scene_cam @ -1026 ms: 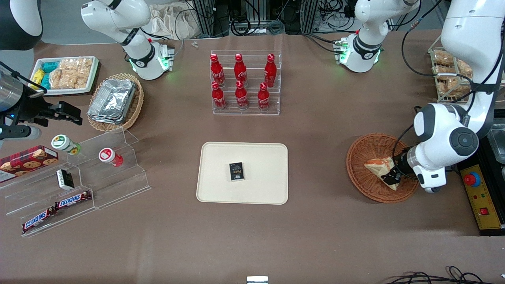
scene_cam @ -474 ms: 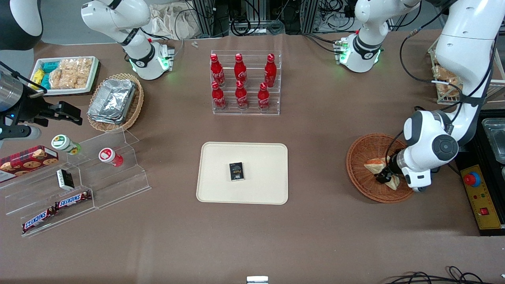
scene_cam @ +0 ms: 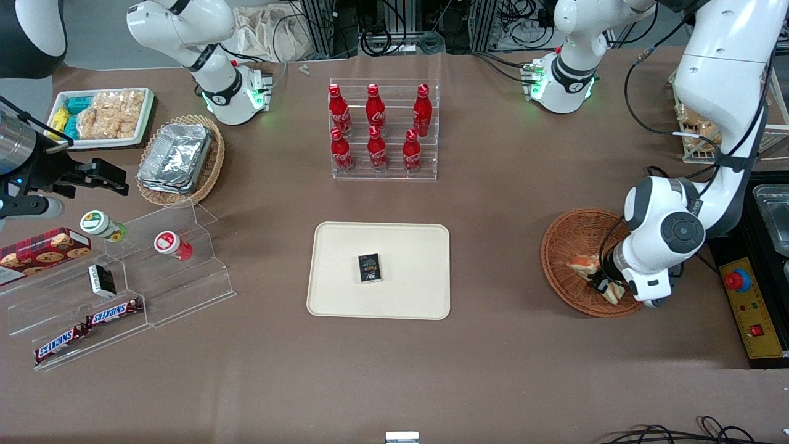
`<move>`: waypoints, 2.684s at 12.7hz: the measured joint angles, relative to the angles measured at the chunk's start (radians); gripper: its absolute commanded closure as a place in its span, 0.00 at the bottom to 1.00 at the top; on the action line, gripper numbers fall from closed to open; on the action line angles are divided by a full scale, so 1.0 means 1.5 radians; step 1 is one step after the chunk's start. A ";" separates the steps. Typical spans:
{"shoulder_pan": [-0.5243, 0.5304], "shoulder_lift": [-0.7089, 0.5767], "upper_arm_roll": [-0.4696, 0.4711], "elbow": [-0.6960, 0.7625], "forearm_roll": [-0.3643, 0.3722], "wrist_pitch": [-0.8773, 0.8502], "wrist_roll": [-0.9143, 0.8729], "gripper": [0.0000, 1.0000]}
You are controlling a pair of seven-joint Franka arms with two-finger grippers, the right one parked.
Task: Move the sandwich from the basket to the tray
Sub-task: 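Lift the sandwich and carry it over the cream tray, then lower the sandwich onto the tray beside the tissue pack and release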
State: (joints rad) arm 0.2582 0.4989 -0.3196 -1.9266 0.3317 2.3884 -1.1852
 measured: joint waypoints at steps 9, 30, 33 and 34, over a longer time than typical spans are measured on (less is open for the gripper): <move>-0.032 -0.012 -0.141 0.379 -0.098 -0.495 0.074 1.00; -0.291 0.289 -0.217 0.422 0.115 -0.250 0.161 0.89; -0.291 0.297 -0.214 0.422 0.115 -0.237 0.162 0.61; -0.291 0.300 -0.213 0.422 0.115 -0.218 0.162 0.49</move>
State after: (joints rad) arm -0.1783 0.9488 -0.6395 -1.2928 0.5042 2.0609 -0.9422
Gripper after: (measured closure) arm 0.780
